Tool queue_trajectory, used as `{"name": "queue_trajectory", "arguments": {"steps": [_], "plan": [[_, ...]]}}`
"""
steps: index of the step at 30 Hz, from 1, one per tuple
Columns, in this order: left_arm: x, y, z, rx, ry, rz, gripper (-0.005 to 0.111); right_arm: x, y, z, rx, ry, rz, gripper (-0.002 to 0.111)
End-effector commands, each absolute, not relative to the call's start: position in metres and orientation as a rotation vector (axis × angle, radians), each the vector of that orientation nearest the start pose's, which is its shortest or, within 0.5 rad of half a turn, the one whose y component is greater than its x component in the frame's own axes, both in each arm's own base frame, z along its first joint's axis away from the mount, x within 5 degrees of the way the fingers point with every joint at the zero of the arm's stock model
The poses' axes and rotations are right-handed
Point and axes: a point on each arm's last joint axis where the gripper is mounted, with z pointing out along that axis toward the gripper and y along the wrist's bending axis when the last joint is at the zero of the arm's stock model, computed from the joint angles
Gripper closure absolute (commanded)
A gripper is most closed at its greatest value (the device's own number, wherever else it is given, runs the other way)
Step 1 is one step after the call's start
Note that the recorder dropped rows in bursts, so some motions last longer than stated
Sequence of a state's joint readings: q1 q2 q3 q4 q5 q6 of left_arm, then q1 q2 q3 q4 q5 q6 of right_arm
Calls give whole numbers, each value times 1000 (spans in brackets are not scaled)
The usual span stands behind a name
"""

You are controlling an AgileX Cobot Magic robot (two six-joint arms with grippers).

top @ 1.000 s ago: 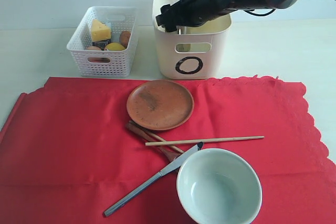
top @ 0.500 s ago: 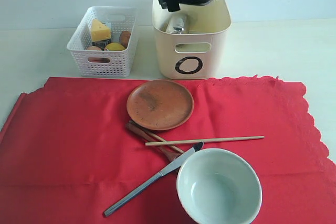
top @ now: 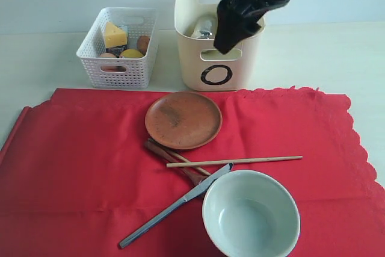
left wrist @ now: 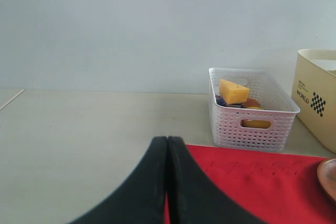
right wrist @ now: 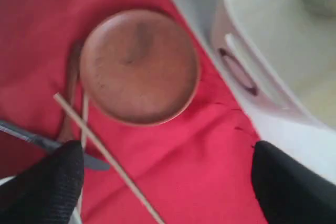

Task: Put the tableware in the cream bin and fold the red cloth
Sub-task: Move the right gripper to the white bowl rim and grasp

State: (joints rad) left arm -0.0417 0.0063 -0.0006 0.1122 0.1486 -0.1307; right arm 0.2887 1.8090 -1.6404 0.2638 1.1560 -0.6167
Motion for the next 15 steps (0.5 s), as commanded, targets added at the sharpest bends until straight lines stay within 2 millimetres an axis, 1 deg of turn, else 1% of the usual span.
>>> {"name": "queue_trajectory", "arguments": {"steps": [1,6,8,11,15], "plan": [[56,-1,200,1,1627,-36,105,353,138,281,-1316,2542,420,27],[56,-1,200,3,1627,-34,105,335,144,249,-1567,2536,388,27],[56,-1,200,3,1627,-34,105,329,144,240,-1640,2540,369,27],[56,-1,200,3,1627,-34,105,322,140,227,-1681,2578,368,27],[56,-1,200,1,1627,-36,105,314,133,210,-1730,2619,307,27]]}}
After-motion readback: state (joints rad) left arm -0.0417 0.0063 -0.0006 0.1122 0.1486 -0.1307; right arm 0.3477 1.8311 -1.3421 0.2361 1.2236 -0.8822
